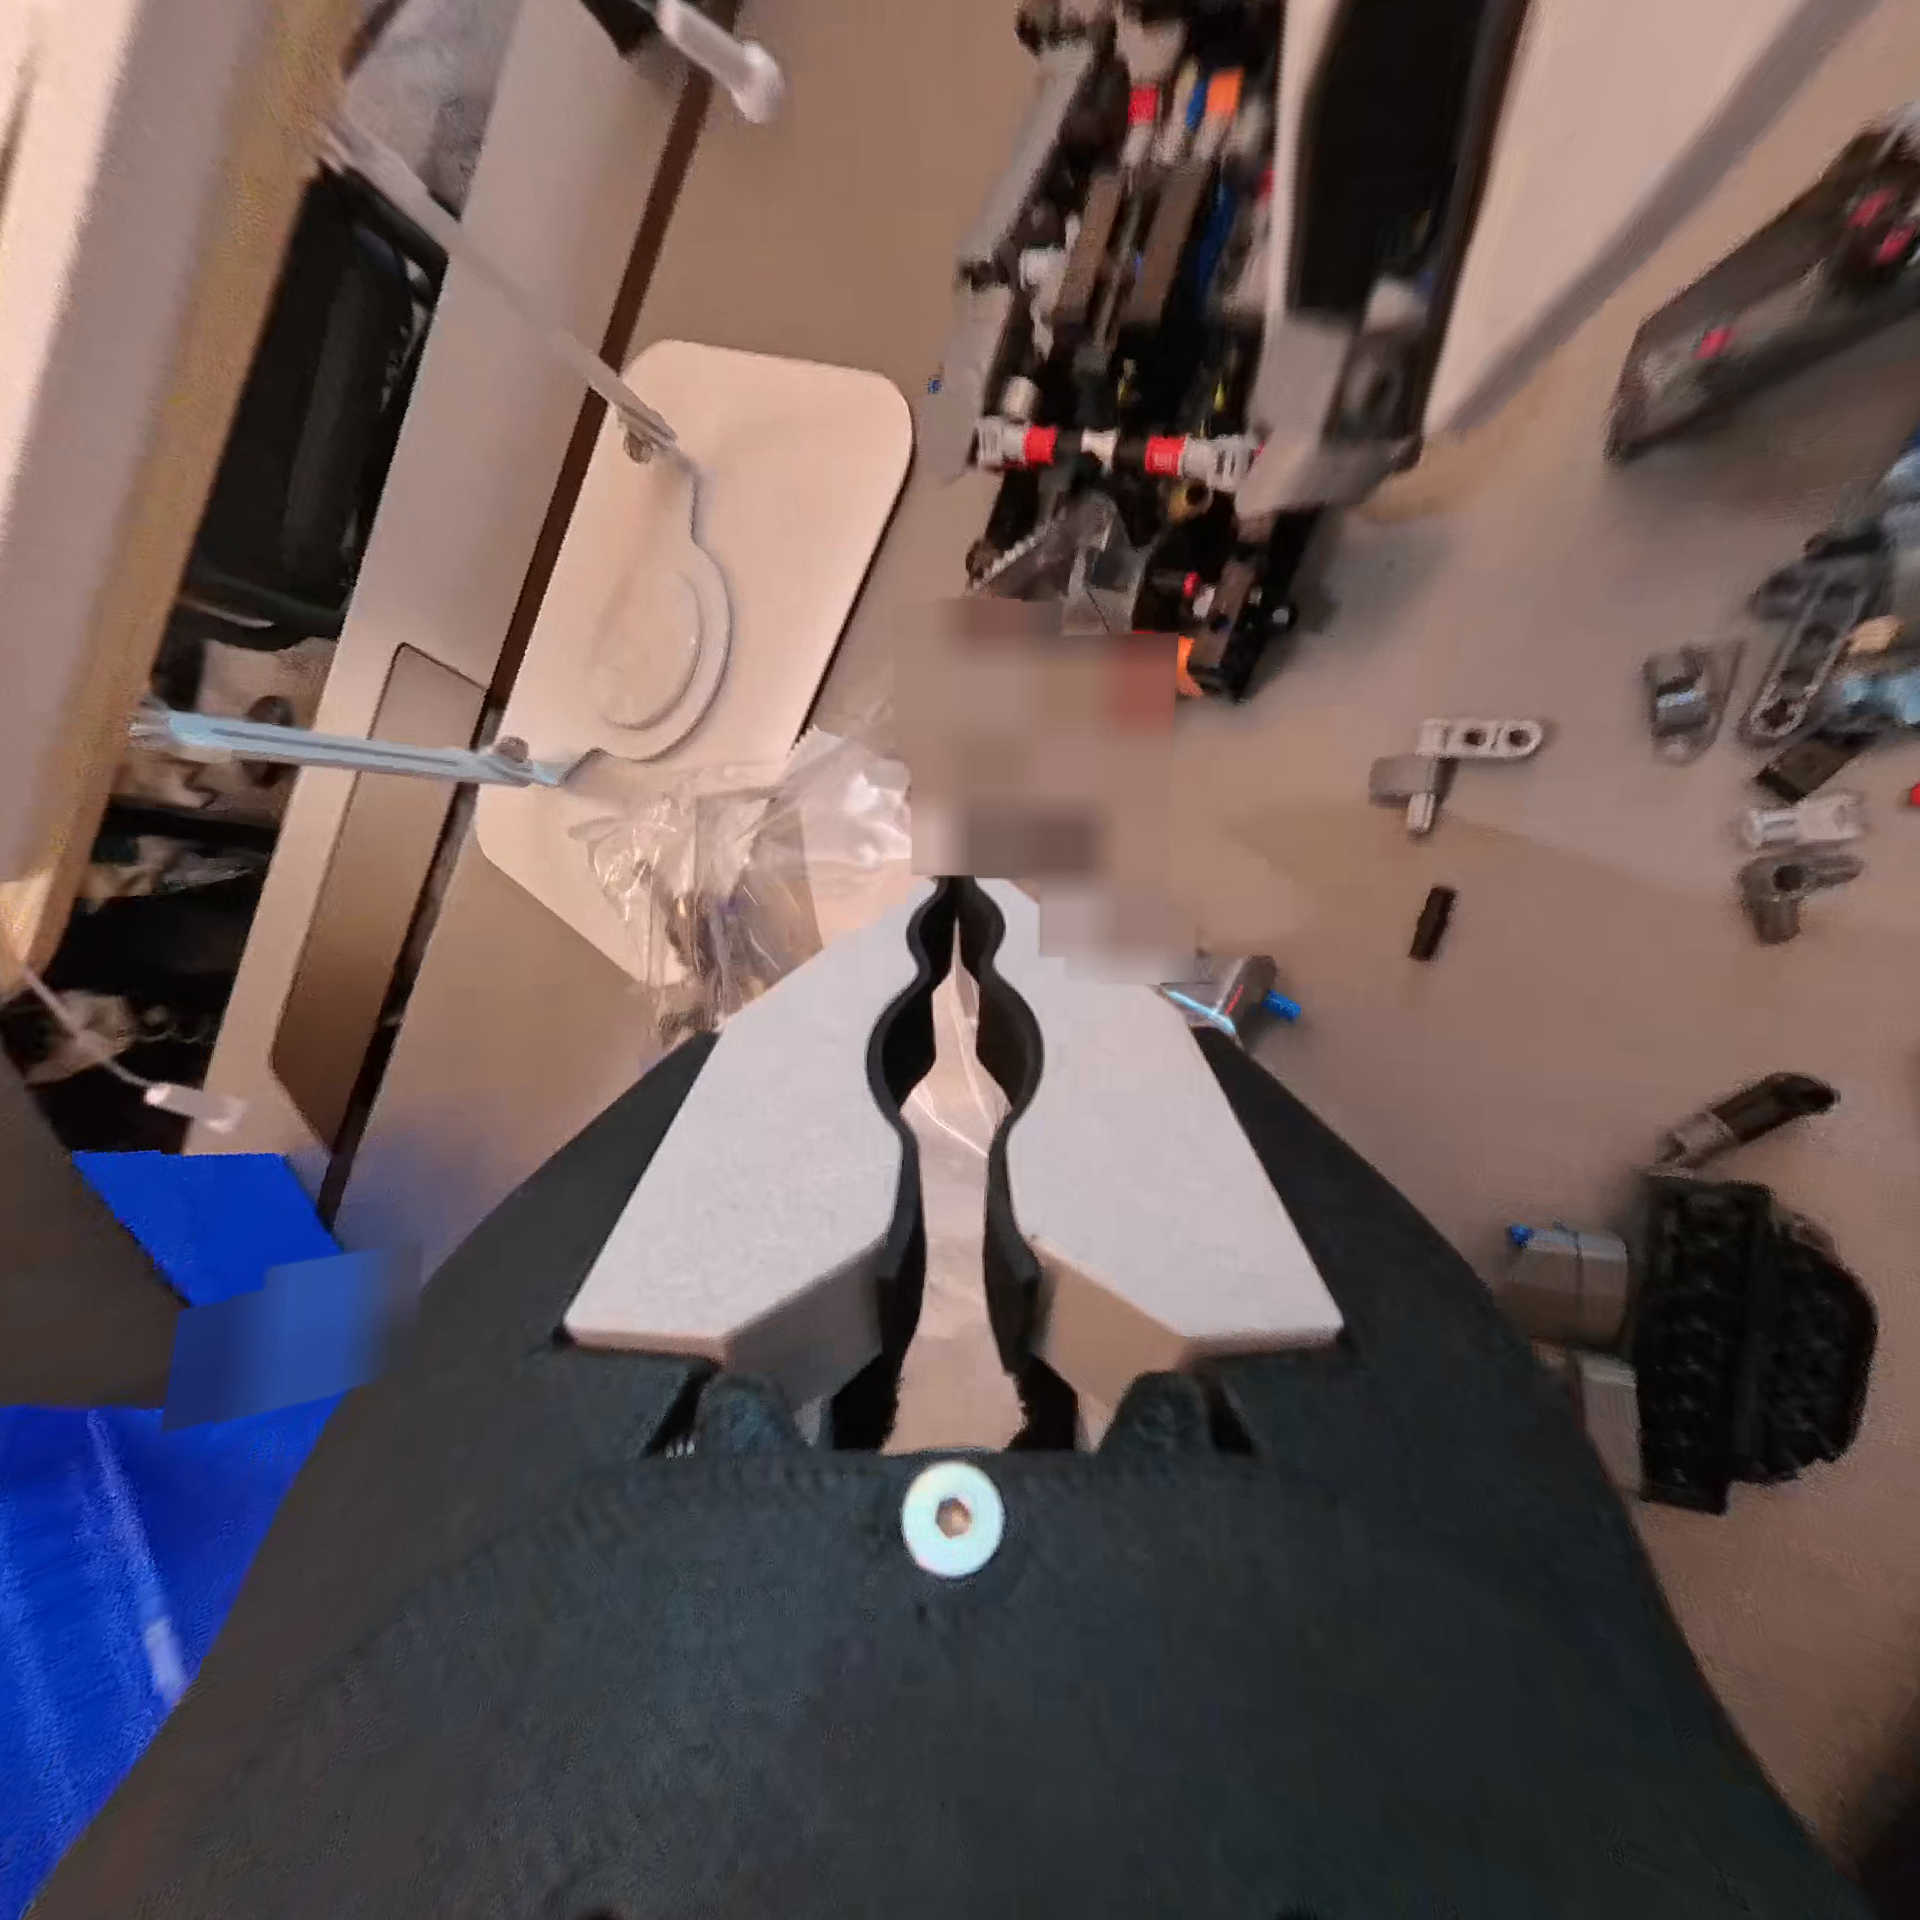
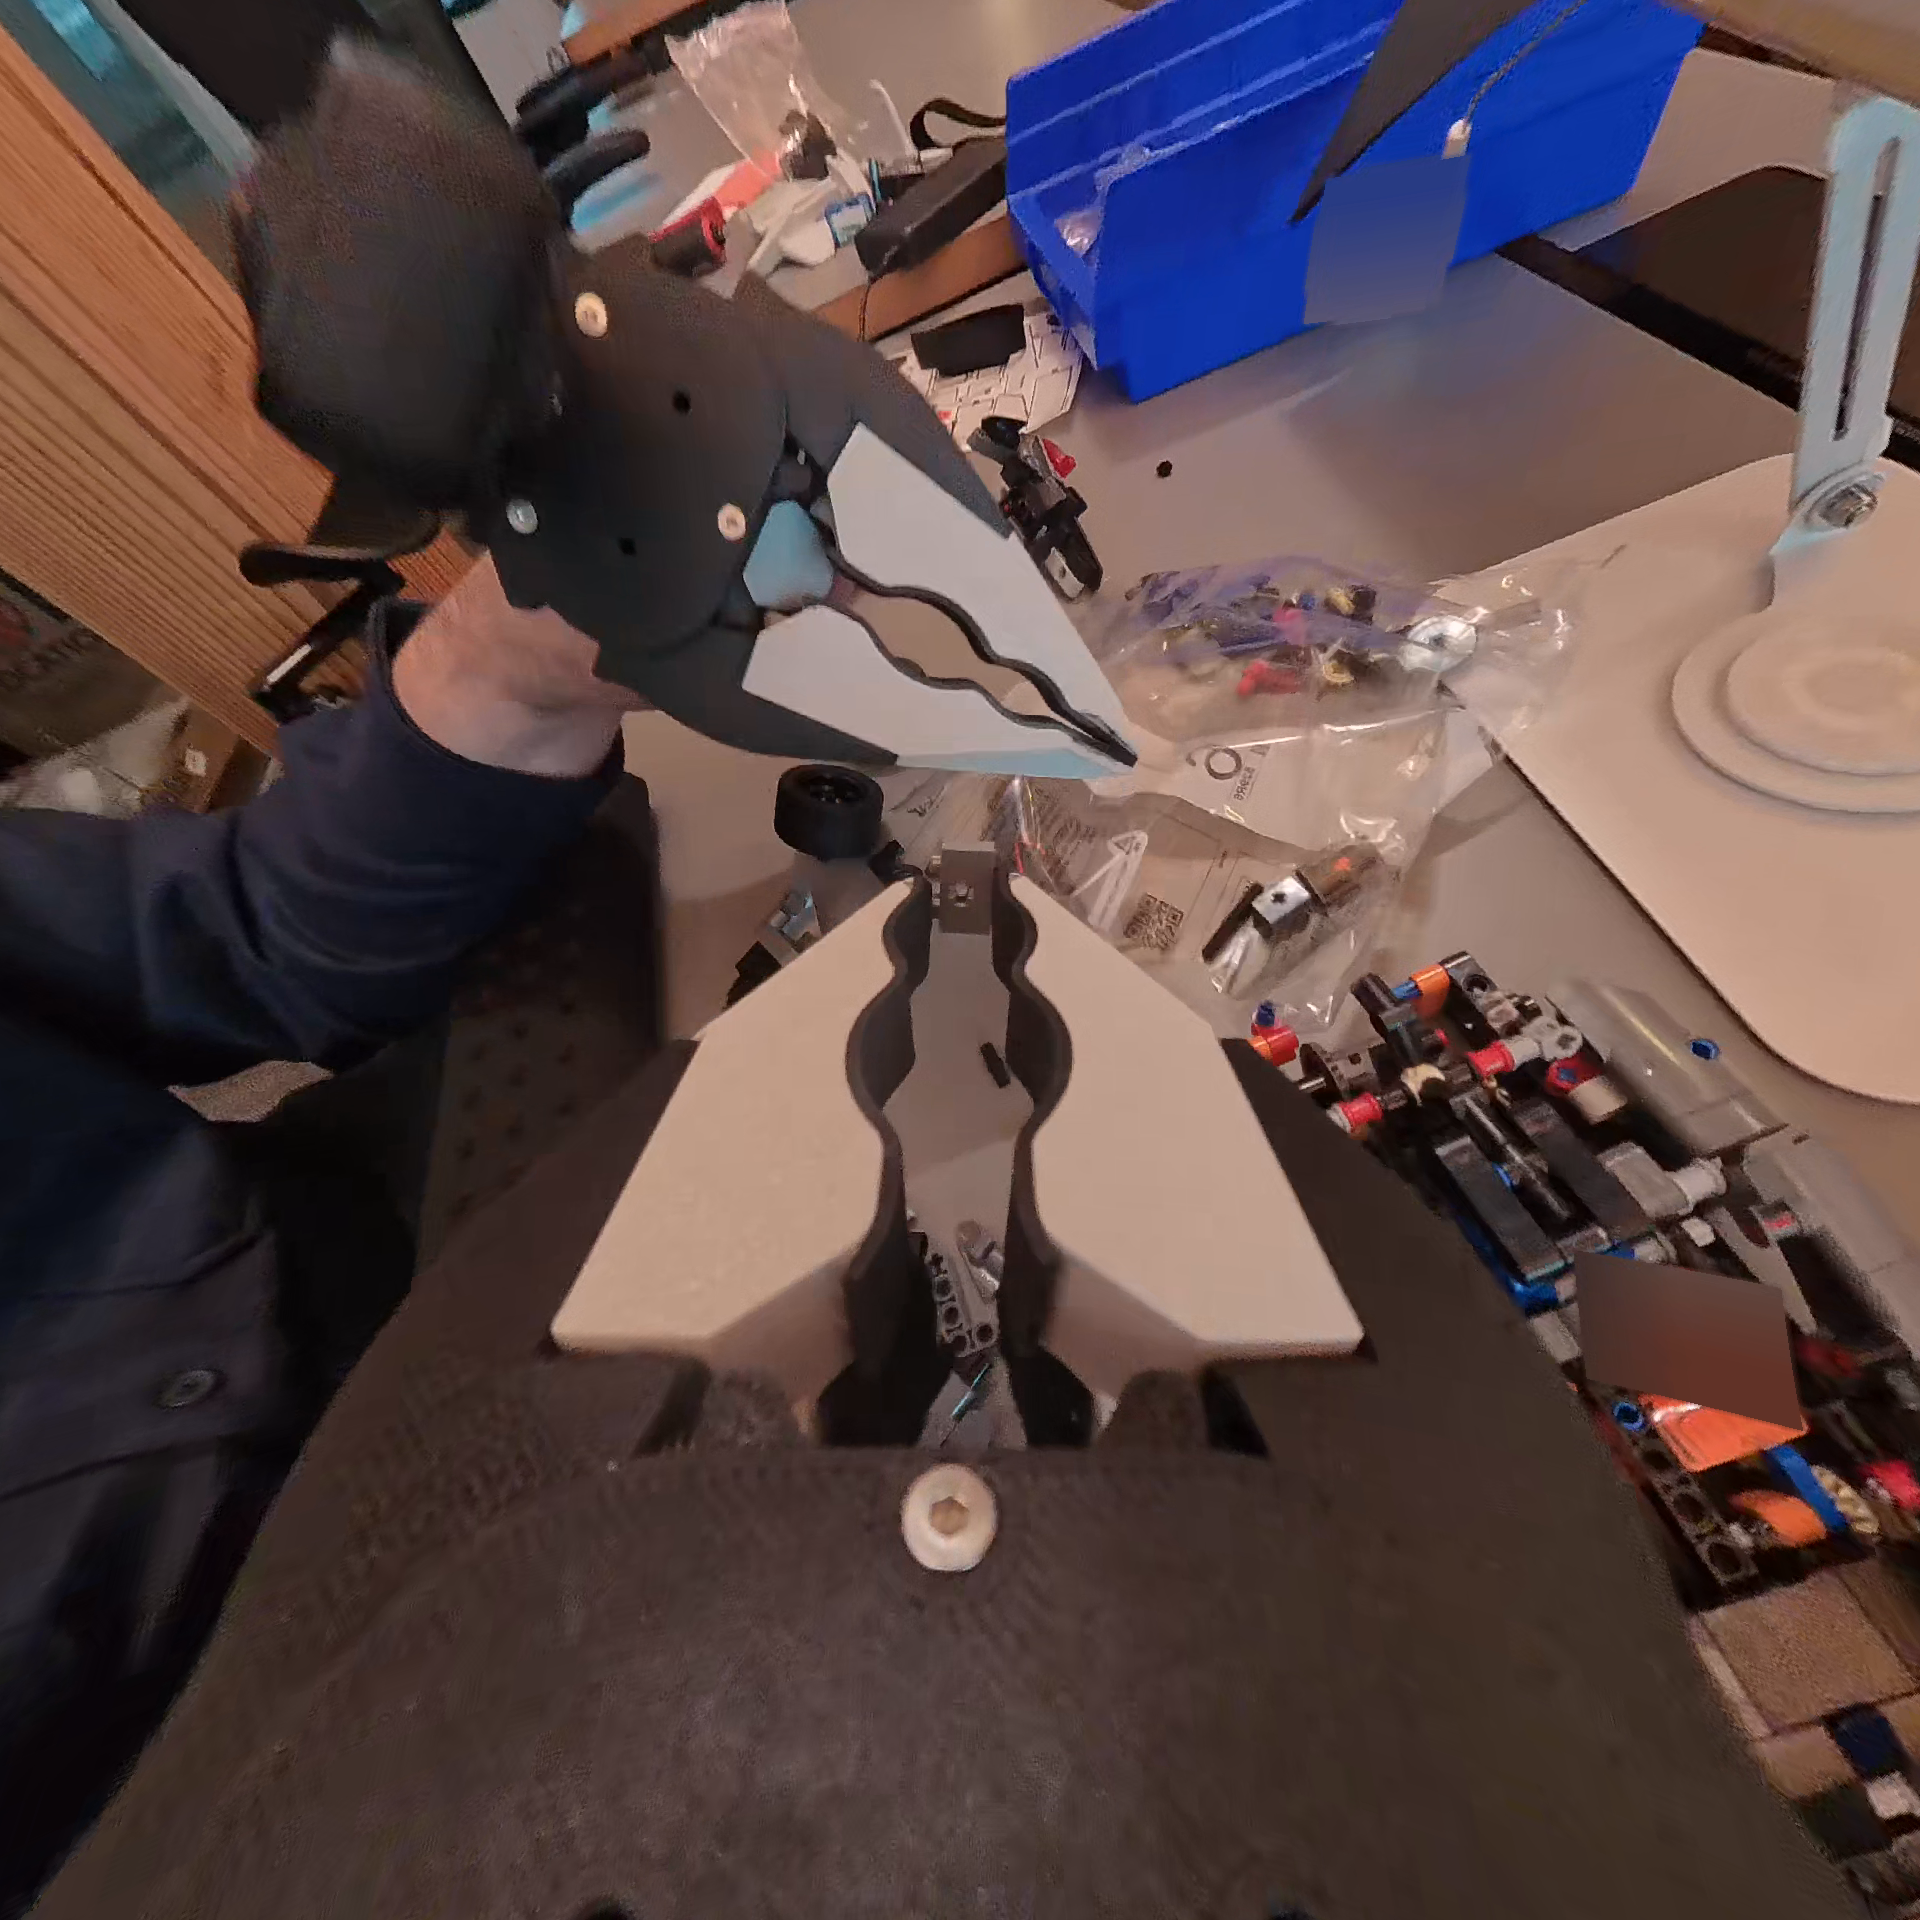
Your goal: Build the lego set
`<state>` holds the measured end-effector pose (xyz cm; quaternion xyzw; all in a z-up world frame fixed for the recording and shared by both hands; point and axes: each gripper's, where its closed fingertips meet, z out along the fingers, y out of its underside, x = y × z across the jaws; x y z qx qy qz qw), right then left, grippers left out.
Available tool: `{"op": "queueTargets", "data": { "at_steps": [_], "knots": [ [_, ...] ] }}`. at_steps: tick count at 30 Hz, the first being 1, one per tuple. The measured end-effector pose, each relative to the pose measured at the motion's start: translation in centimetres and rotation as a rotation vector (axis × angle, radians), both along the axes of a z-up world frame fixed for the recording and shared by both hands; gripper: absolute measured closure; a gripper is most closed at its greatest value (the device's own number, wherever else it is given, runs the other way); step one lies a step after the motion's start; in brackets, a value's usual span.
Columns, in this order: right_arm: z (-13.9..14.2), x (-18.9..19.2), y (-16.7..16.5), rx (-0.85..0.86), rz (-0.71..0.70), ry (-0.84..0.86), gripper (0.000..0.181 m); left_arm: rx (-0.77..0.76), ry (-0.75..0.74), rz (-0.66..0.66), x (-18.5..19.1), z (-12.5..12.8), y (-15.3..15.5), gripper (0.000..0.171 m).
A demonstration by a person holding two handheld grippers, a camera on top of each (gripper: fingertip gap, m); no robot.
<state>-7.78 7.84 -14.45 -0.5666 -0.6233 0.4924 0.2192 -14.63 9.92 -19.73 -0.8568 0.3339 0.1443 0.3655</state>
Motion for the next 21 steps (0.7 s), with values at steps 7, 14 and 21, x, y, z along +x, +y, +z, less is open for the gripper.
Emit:
{"op": "queueTargets", "data": {
  "at_steps": [7,14,21],
  "knots": [
    [-2.3,-2.8,-0.5,0.208,0.024,-0.139,0.172,0.114,-0.335,-0.017,0.8,3.7,0.3,0.171],
    [-3.1,-6.0,2.1,0.446,-0.076,-0.193,0.142,0.191,-0.582,-0.004,-0.2,6.3,0.1,0.171],
    [-0.5,-2.3,-0.5,0.619,0.112,-0.055,0.144,0.253,-0.786,-0.001,-1.6,8.6,-0.3,0.171]
  ]
}}
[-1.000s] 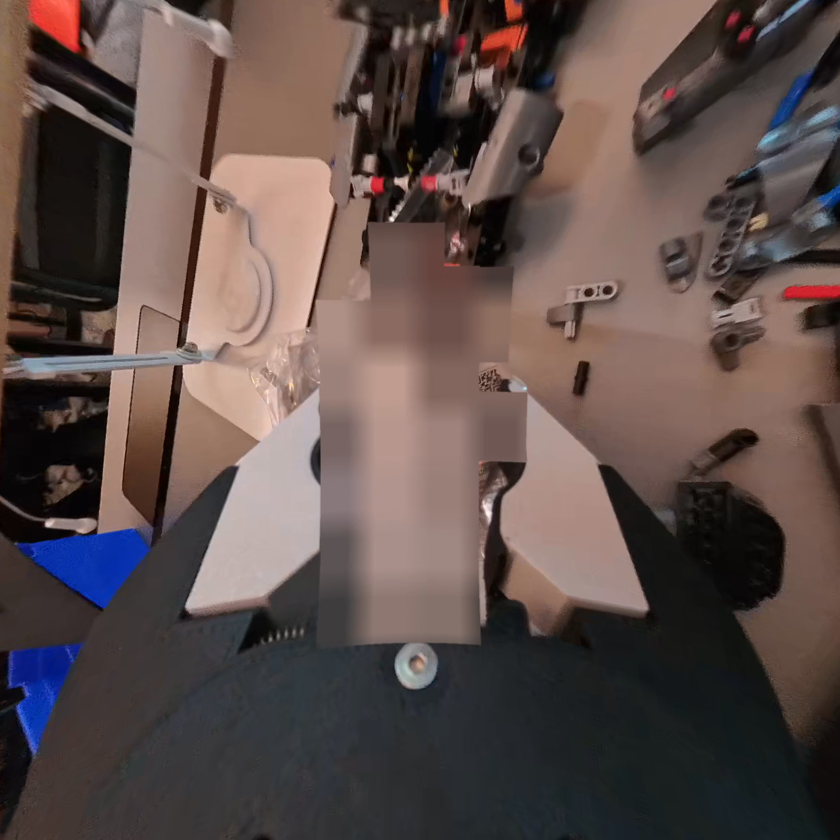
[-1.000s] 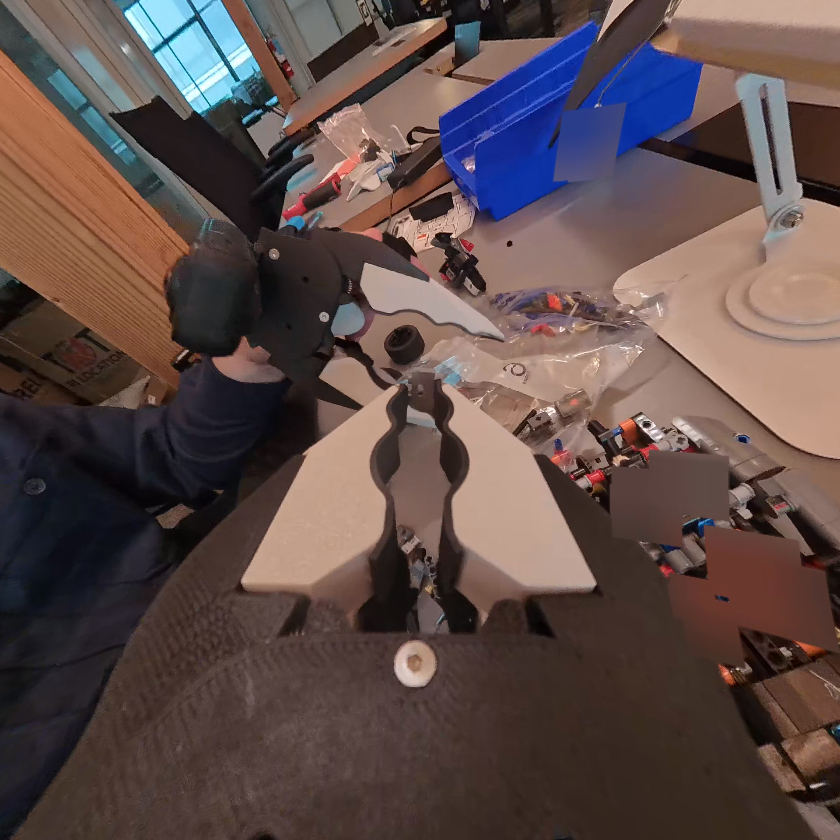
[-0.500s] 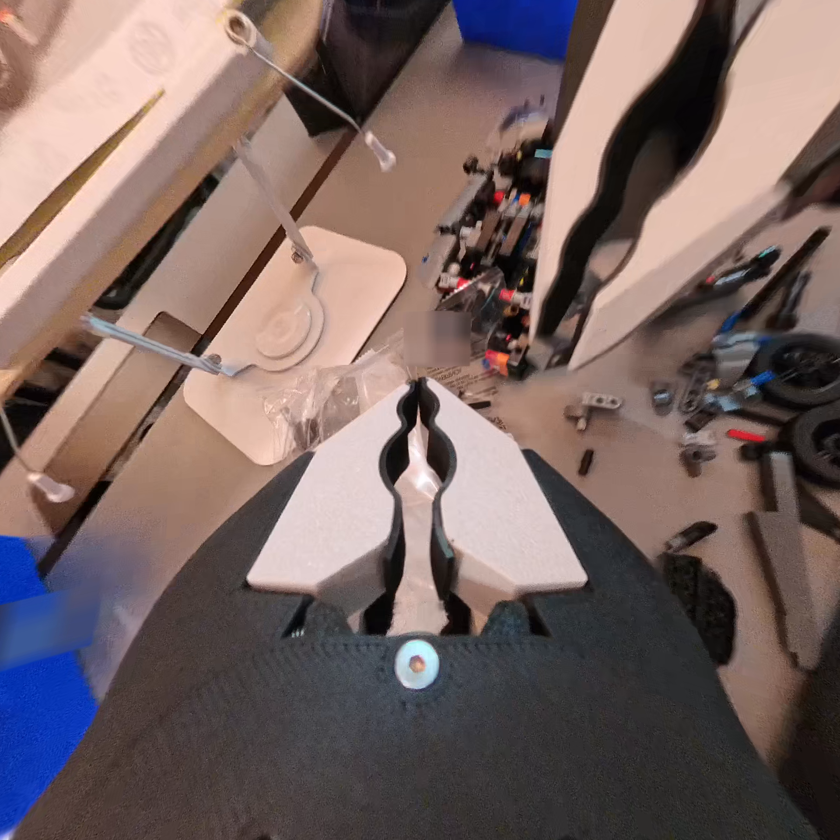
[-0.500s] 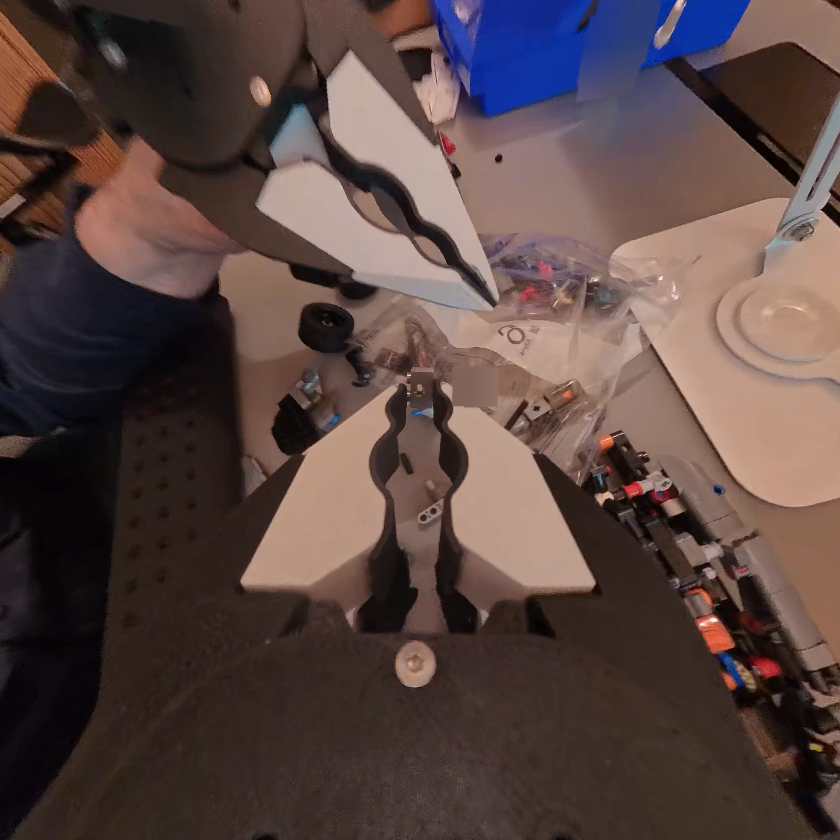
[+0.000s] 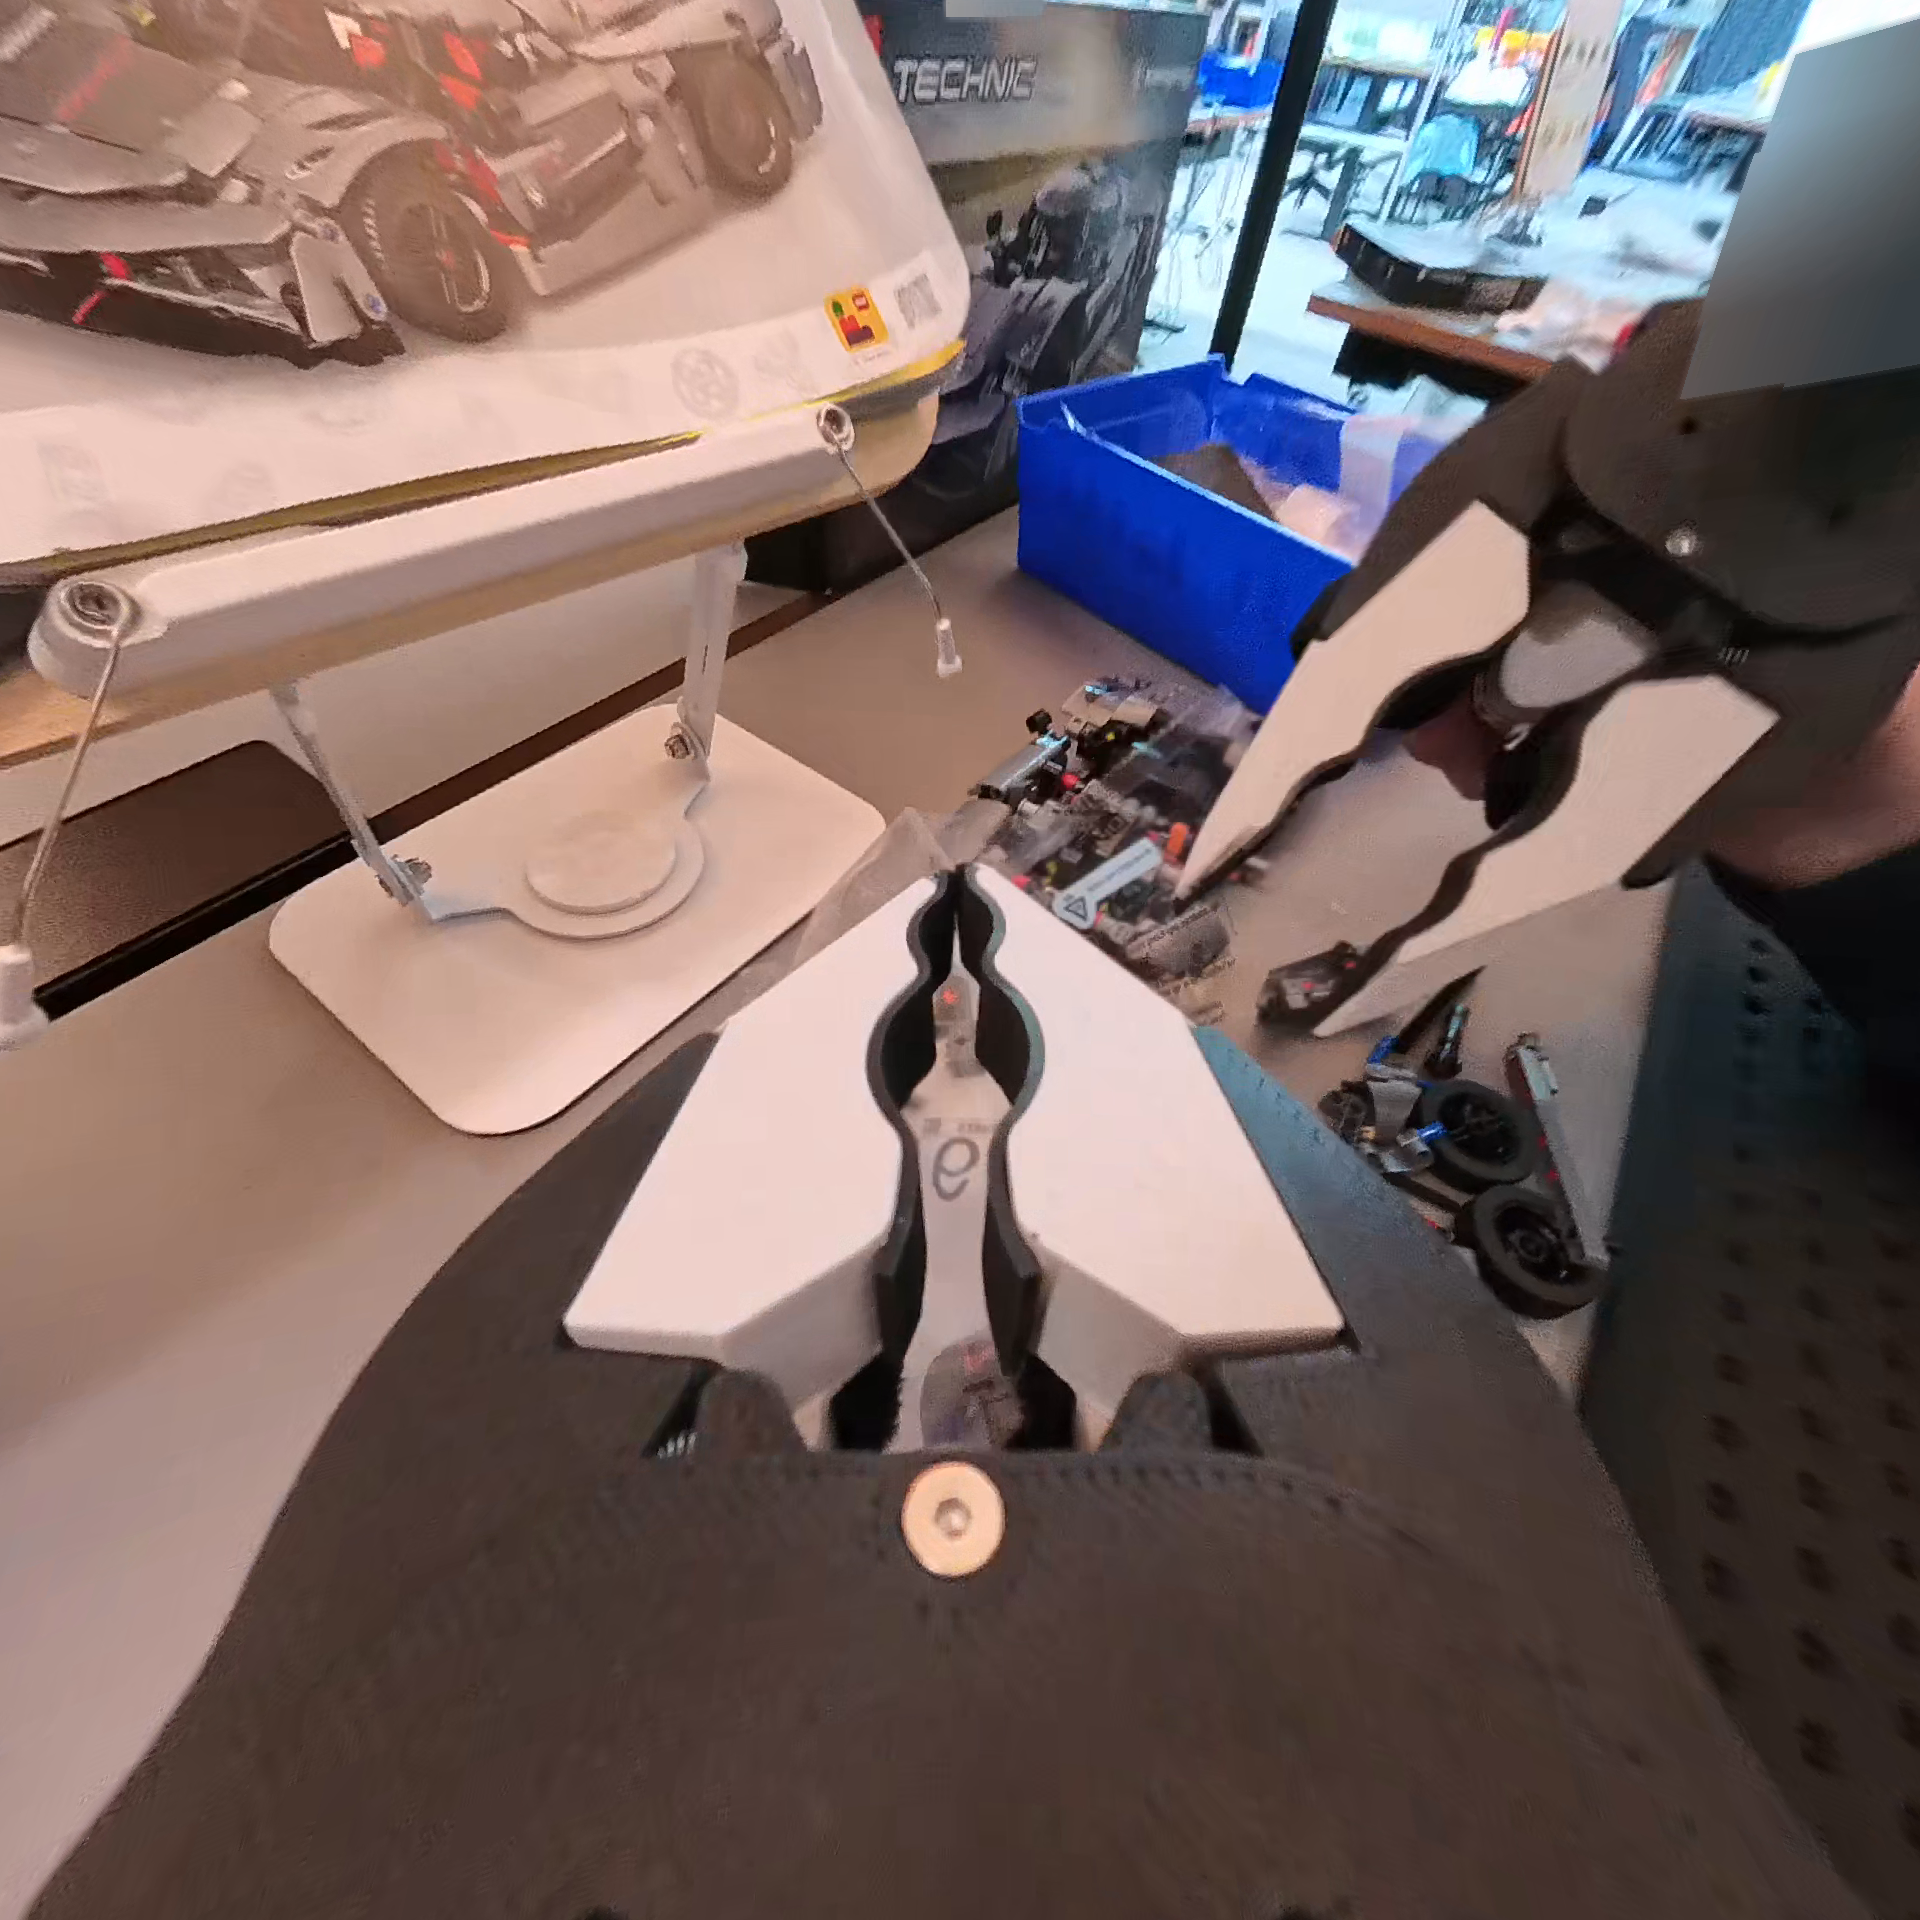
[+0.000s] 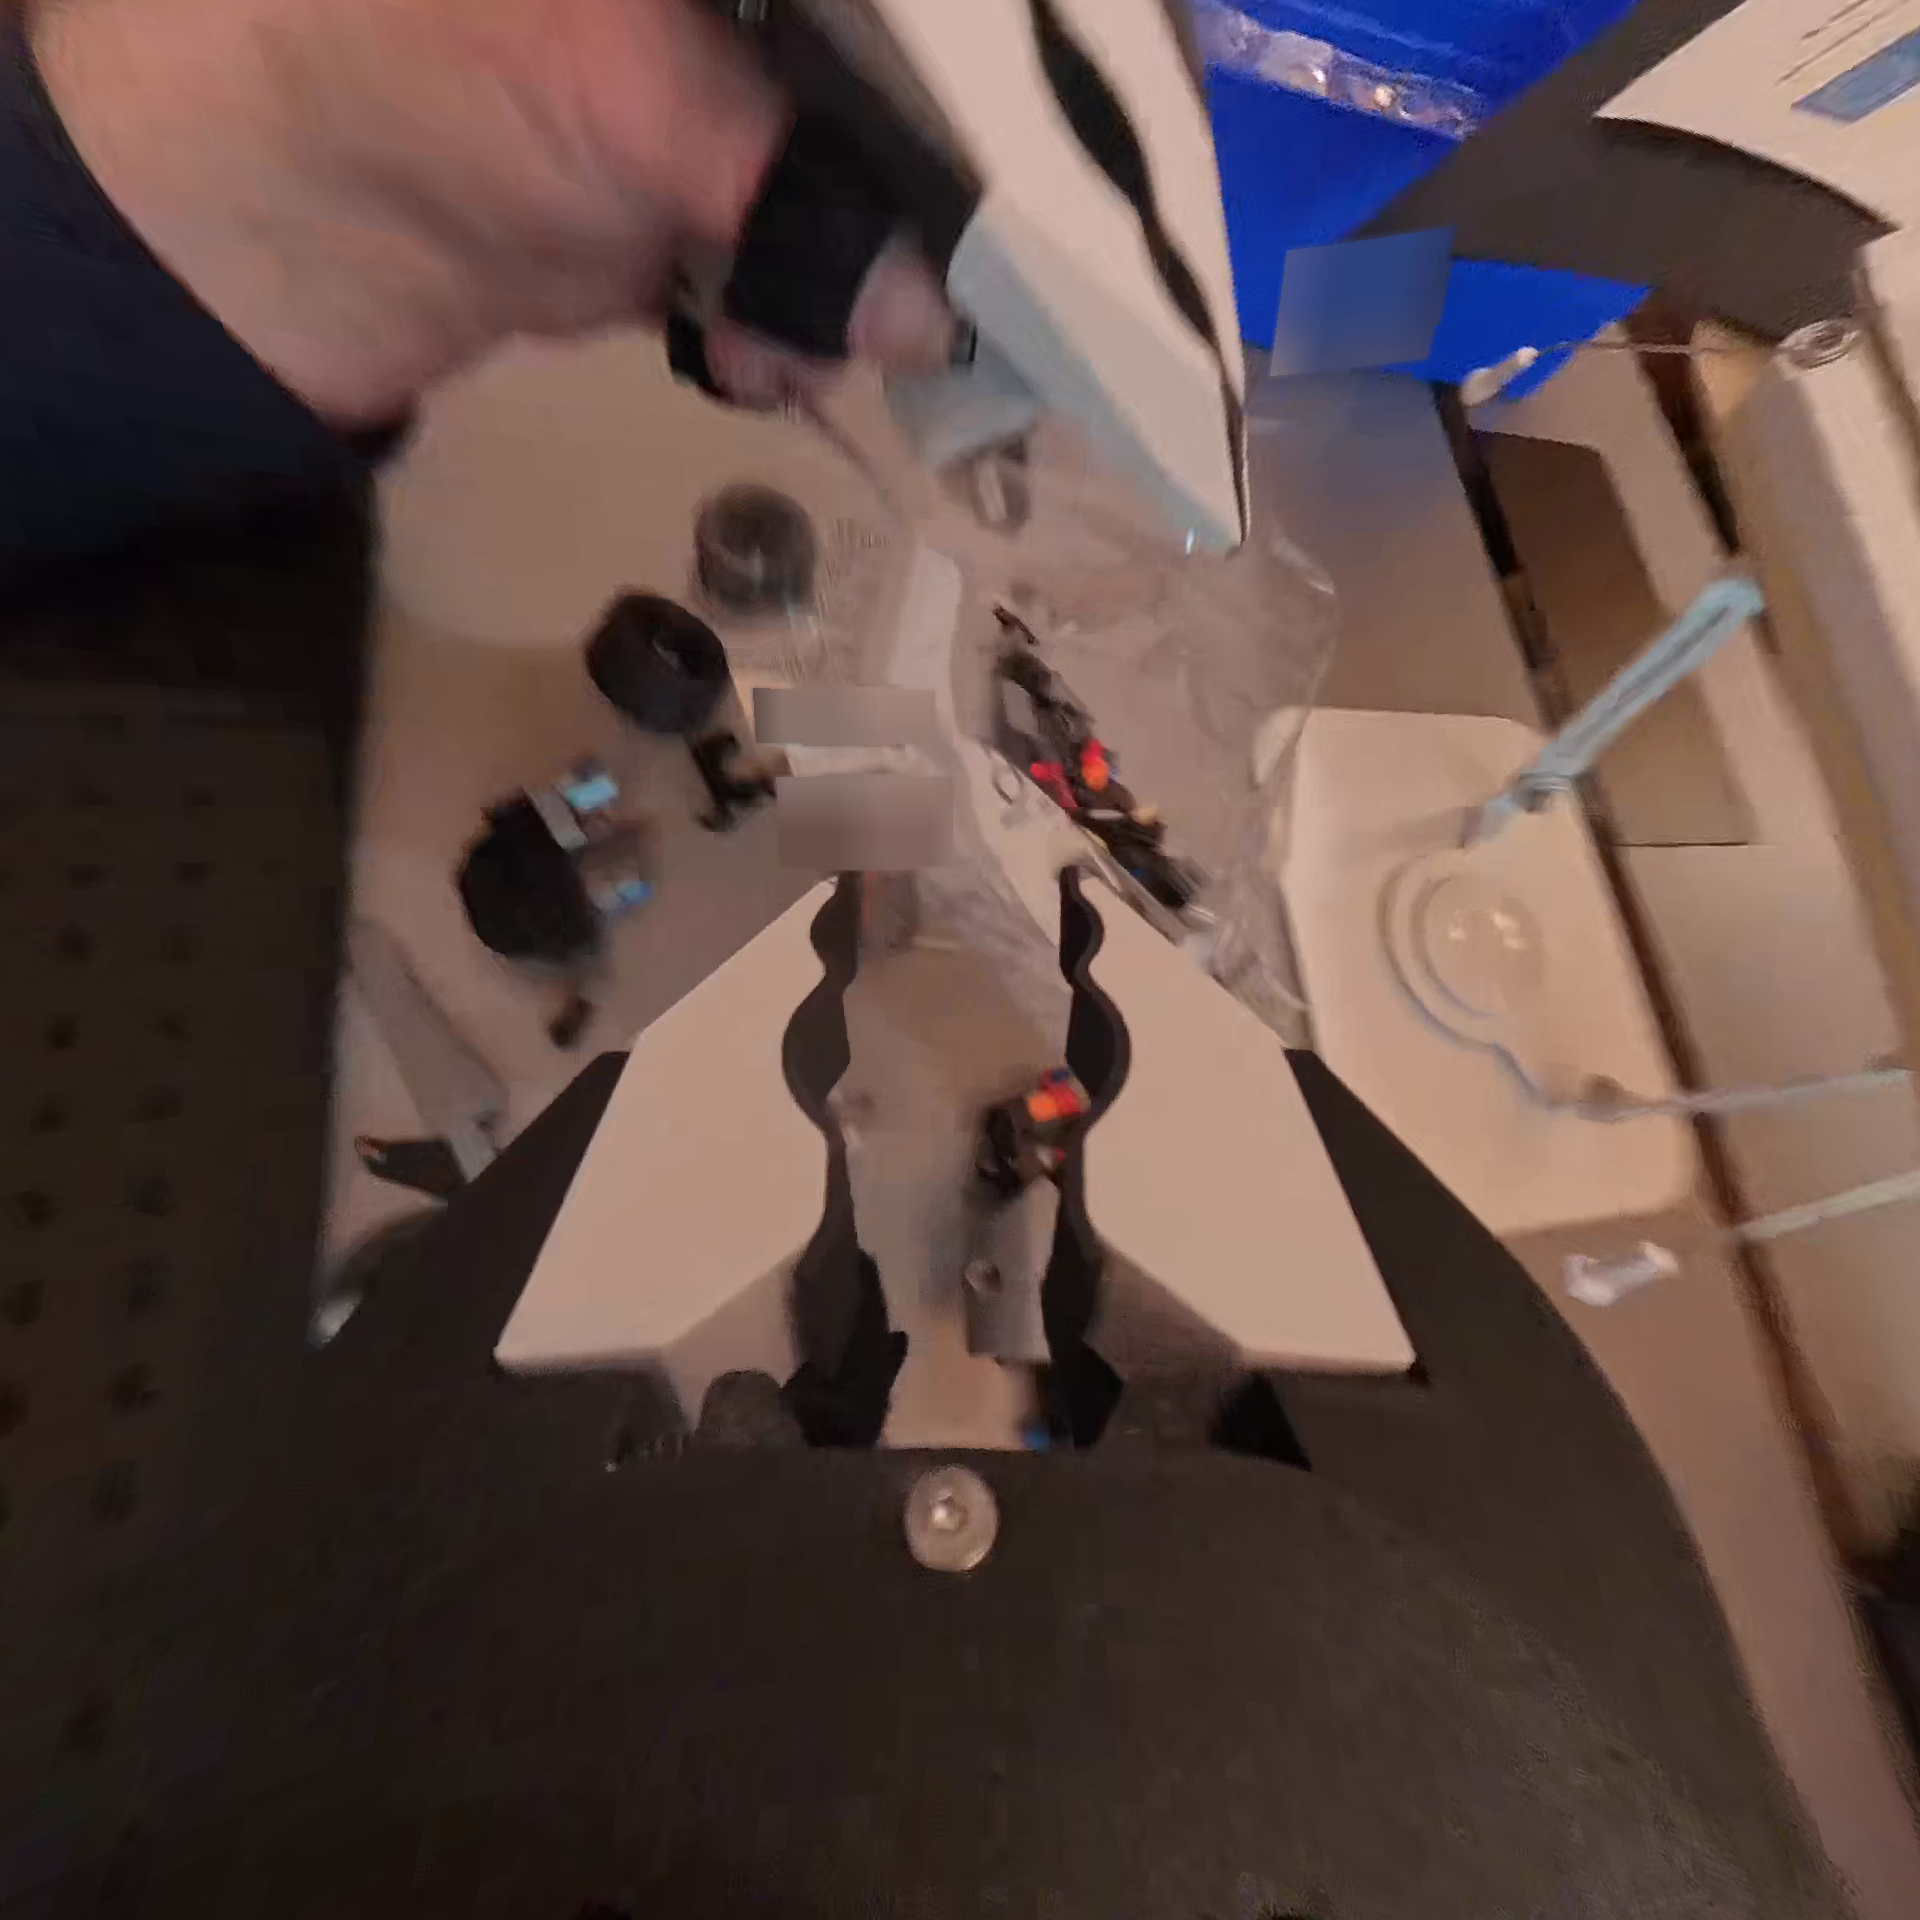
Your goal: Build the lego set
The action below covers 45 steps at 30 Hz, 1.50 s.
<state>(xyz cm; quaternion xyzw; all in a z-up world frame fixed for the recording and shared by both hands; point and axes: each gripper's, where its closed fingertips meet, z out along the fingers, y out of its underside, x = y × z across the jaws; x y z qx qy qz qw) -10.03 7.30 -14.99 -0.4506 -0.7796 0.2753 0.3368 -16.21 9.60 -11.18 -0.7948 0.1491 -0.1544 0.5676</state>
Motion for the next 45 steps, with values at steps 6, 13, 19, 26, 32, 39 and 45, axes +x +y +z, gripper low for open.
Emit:
{"op": "queueTargets", "data": {
  "at_steps": [6,13,19,26,32,39,45],
  "knots": [
    [-2.7,-0.2,0.1,0.402,0.050,-0.037,0.148,0.015,-0.062,-0.014,0.0,0.6,-0.2,0.171],
    [-0.3,-2.4,2.7,0.435,-0.082,0.015,0.181,0.045,-0.022,0.023,-0.6,0.6,-0.1,0.171],
    [1.4,-0.6,-0.2,0.235,0.002,0.070,0.167,0.055,0.028,0.059,-1.3,0.3,0.2,0.171],
    [-4.8,2.4,-3.7,0.070,0.135,-0.127,0.160,0.059,0.025,0.060,-1.2,0.3,0.3,0.171],
    [-0.5,2.0,-2.6,0.011,0.070,0.091,0.181,0.068,0.026,0.031,-0.8,0.2,-0.1,0.171],
    [-4.2,4.6,-4.1,-0.048,0.167,-0.108,0.165,0.066,0.034,0.065,-1.6,0.1,0.1,0.171],
    [-11.6,2.1,-2.5,0.062,0.076,-0.354,0.168,0.064,0.054,0.060,-1.2,-0.1,0.2,0.171]
  ]
}}
